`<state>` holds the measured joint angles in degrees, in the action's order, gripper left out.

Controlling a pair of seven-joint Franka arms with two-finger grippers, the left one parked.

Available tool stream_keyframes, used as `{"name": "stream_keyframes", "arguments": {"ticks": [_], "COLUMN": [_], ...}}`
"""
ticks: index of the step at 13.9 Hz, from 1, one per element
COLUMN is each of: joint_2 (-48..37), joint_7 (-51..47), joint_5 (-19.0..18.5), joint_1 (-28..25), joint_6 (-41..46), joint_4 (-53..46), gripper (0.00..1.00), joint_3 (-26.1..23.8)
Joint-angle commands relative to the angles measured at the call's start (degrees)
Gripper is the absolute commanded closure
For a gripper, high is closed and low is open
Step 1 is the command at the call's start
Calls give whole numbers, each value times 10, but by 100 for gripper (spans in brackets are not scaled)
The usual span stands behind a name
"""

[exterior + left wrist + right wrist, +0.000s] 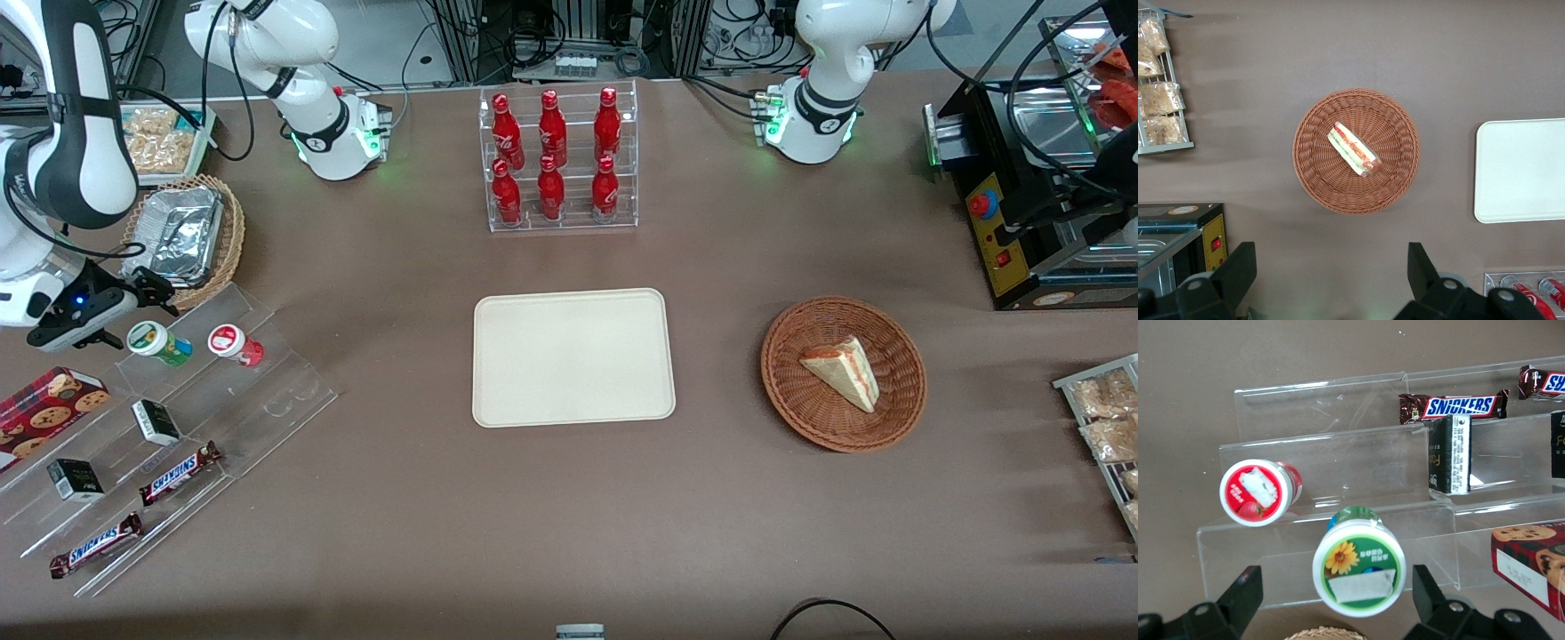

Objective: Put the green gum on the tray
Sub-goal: 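Close the right gripper around the green-and-white gum tub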

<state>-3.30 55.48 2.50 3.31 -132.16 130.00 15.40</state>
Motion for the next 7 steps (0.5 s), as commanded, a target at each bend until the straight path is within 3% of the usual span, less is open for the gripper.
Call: {"name": "stream_keyframes", "arguments": {"ticks": [1, 6, 7], "joint_2": [14, 28, 28], "joint_7": [9, 9, 9], "joint_5": [13, 13, 12], "joint_1": [-3, -6, -6], "joint_6": [-32, -57, -57], "joint_4": [3, 3, 3], "gripper": [0, 1, 12], "joint_3": [2, 2, 2]}}
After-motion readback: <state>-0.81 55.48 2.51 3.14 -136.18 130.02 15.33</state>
